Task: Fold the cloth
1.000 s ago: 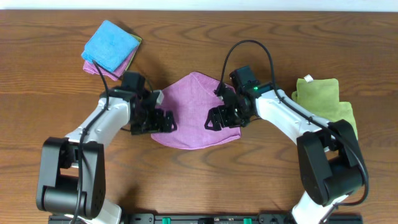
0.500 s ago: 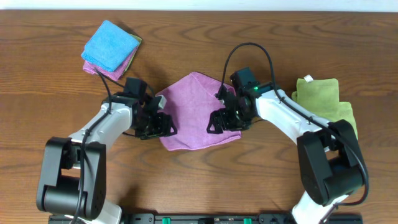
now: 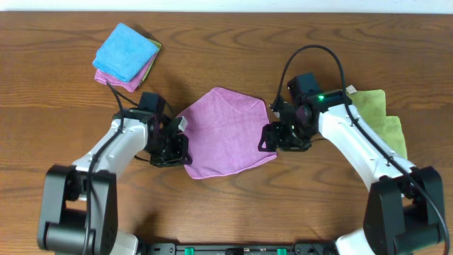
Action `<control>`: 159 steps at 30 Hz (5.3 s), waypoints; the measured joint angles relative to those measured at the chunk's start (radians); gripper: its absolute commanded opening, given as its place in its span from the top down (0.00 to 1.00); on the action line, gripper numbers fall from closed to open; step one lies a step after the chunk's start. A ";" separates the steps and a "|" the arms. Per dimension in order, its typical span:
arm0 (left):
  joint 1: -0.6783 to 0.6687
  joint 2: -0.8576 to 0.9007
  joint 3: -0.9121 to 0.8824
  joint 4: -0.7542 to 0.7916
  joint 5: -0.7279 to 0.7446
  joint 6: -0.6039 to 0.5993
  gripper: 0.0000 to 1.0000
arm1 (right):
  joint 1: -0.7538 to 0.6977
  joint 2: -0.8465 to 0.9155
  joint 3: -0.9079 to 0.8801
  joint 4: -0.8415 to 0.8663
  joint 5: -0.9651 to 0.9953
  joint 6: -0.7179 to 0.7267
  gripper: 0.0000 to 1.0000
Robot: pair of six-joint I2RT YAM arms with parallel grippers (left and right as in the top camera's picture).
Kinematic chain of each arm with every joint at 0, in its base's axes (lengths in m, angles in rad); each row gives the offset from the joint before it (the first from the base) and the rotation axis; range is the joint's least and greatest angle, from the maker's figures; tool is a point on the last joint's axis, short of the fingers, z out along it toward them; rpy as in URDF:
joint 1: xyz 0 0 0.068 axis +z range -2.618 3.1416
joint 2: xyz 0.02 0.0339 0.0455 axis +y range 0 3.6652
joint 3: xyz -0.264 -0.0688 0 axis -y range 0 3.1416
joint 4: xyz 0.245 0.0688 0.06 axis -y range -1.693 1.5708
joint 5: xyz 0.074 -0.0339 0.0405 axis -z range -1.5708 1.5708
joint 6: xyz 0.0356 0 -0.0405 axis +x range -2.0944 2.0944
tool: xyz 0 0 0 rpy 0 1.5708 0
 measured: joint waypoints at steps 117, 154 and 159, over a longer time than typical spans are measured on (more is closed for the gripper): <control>0.009 -0.039 0.257 -0.108 -0.126 0.040 0.94 | 0.166 0.073 -0.407 0.932 -0.174 1.184 0.99; 0.050 -0.040 0.499 -0.246 -0.021 0.021 0.94 | -0.098 -0.020 0.213 0.285 -0.103 0.415 0.99; 0.050 -0.040 0.348 -0.275 -0.018 0.069 0.94 | -0.086 -0.020 0.213 0.037 -0.079 0.351 0.99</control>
